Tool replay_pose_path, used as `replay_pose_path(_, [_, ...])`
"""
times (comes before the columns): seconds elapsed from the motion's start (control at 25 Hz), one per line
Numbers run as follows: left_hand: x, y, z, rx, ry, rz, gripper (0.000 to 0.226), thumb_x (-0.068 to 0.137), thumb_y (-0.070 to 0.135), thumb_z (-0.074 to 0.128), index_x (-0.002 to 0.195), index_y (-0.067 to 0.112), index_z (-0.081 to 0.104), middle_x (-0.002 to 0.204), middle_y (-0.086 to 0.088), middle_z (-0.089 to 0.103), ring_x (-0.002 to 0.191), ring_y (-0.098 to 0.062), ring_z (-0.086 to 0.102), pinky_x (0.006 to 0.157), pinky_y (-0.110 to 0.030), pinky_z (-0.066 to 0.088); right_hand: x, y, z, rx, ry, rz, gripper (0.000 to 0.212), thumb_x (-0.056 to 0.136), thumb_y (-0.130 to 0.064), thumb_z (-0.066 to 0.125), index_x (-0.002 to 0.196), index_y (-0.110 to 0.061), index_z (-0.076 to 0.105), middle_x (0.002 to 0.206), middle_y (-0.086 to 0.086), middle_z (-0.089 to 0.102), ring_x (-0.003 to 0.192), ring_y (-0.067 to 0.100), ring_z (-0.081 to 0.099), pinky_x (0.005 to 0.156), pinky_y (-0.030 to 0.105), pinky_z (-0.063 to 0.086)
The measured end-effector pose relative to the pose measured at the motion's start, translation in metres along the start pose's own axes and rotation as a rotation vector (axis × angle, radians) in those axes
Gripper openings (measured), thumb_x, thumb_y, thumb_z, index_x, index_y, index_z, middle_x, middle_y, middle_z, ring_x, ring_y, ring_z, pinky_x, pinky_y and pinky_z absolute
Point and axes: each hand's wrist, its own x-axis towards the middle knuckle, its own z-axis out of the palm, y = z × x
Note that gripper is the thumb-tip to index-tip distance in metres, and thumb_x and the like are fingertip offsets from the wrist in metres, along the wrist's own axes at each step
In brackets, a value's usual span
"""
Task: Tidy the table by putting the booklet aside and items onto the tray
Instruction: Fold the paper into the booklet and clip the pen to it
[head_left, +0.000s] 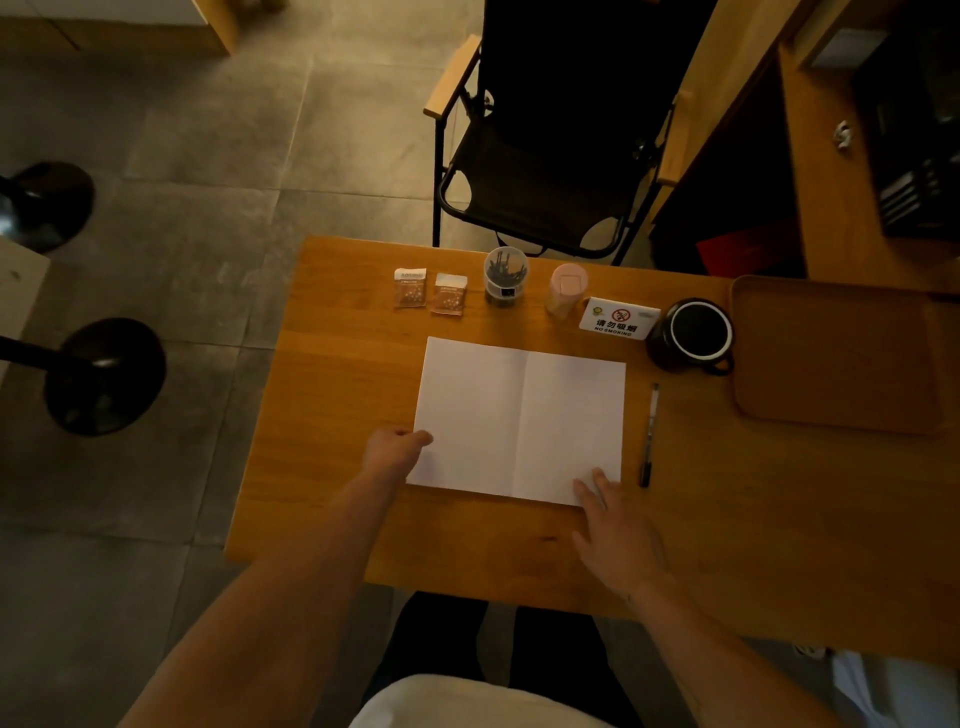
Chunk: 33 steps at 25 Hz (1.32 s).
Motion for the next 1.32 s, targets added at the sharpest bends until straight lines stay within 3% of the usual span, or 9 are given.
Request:
replay_pose_path(0.2, [-0.024, 0.005, -0.012, 0.187, -0.058, 0.259, 0.021, 0.095, 0.026, 0.058, 0.109, 0.011, 0.059, 0.108, -0.008, 0.063, 0.094, -0.023, 0.060, 0.075, -0.034, 0.049, -0.004, 0.001, 0.005, -0.026, -0.004, -0.032, 0.070, 0.098, -0.052, 0.035, 0.155, -0.026, 0.005, 0.164, 0.003, -0.007, 0.151, 0.024, 0.001, 0.121, 0.041, 0.014])
replay_pose_path(0.4, [-0.059, 0.021, -0.005, 0.193, -0.194, 0.467, 0.006, 0.094, 0.023, 0.058, 0.099, 0.020, 0.057, 0.100, 0.001, 0.065, 0.091, -0.016, 0.065, 0.065, -0.023, 0.051, -0.011, 0.000, 0.014, -0.043, 0.010, -0.065, 0.071, 0.097, -0.052, 0.036, 0.155, -0.026, 0.003, 0.164, 0.002, -0.009, 0.151, 0.025, -0.001, 0.120, 0.042, 0.014])
replay_pose_path(0.52, [-0.078, 0.031, 0.014, 0.190, -0.288, 0.530, 0.007, 0.093, 0.026, 0.059, 0.096, 0.021, 0.058, 0.096, -0.002, 0.065, 0.089, -0.017, 0.065, 0.067, -0.027, 0.055, -0.013, 0.007, 0.014, -0.046, 0.015, -0.100, 0.068, 0.098, -0.049, 0.037, 0.155, -0.029, 0.008, 0.164, 0.000, -0.006, 0.151, 0.025, 0.000, 0.121, 0.043, 0.014])
replay_pose_path(0.68, [-0.093, 0.044, 0.059, 0.370, -0.371, 0.661, 0.014, 0.091, 0.035, 0.062, 0.085, 0.026, 0.052, 0.081, 0.007, 0.056, 0.072, -0.007, 0.056, 0.054, -0.017, 0.045, -0.020, 0.025, 0.016, -0.042, 0.029, -0.091, 0.066, 0.097, -0.046, 0.040, 0.154, -0.031, 0.011, 0.164, -0.003, -0.004, 0.151, 0.025, 0.005, 0.120, 0.043, 0.020])
replay_pose_path(0.84, [-0.096, 0.056, 0.116, 0.663, -0.347, 0.760, 0.022, 0.089, 0.044, 0.061, 0.088, 0.026, 0.047, 0.082, 0.008, 0.055, 0.072, -0.011, 0.057, 0.058, -0.022, 0.044, -0.036, 0.053, 0.020, -0.033, 0.042, -0.050, 0.067, 0.096, -0.049, 0.039, 0.154, -0.032, 0.010, 0.164, -0.002, 0.003, 0.150, 0.027, 0.014, 0.119, 0.045, 0.024])
replay_pose_path(0.96, [-0.092, 0.061, 0.157, 0.848, -0.296, 0.761, 0.026, 0.089, 0.047, 0.057, 0.090, 0.024, 0.047, 0.075, 0.004, 0.055, 0.063, -0.012, 0.054, 0.054, -0.024, 0.043, -0.046, 0.073, 0.025, -0.012, 0.019, -0.041, 0.064, 0.099, -0.050, 0.031, 0.154, -0.034, 0.004, 0.164, -0.003, -0.002, 0.151, 0.029, 0.006, 0.119, 0.049, 0.019])
replay_pose_path(1.08, [-0.088, 0.058, 0.185, 0.990, -0.250, 0.724, 0.034, 0.089, 0.050, 0.053, 0.101, 0.019, 0.050, 0.078, 0.003, 0.056, 0.068, -0.015, 0.057, 0.058, -0.029, 0.049, -0.051, 0.087, 0.027, 0.006, 0.015, -0.040, 0.063, 0.100, -0.048, 0.030, 0.154, -0.036, -0.001, 0.164, -0.005, -0.012, 0.151, 0.029, -0.004, 0.121, 0.050, 0.012])
replay_pose_path(1.2, [-0.085, 0.053, 0.201, 1.027, -0.218, 0.698, 0.037, 0.089, 0.053, 0.052, 0.104, 0.019, 0.048, 0.073, 0.007, 0.050, 0.063, -0.011, 0.052, 0.051, -0.027, 0.039, -0.053, 0.101, 0.023, 0.009, 0.032, -0.024, 0.061, 0.099, -0.048, 0.032, 0.153, -0.040, 0.003, 0.164, -0.003, -0.011, 0.151, 0.030, -0.003, 0.121, 0.052, 0.012])
replay_pose_path(1.32, [-0.080, 0.048, 0.206, 1.042, -0.240, 0.663, 0.034, 0.092, 0.050, 0.050, 0.108, 0.020, 0.046, 0.079, 0.005, 0.053, 0.069, -0.013, 0.056, 0.058, -0.029, 0.045, -0.051, 0.117, 0.022, 0.008, 0.064, 0.007, 0.060, 0.099, -0.049, 0.031, 0.151, -0.044, 0.003, 0.164, -0.002, -0.008, 0.150, 0.030, 0.000, 0.119, 0.053, 0.013])
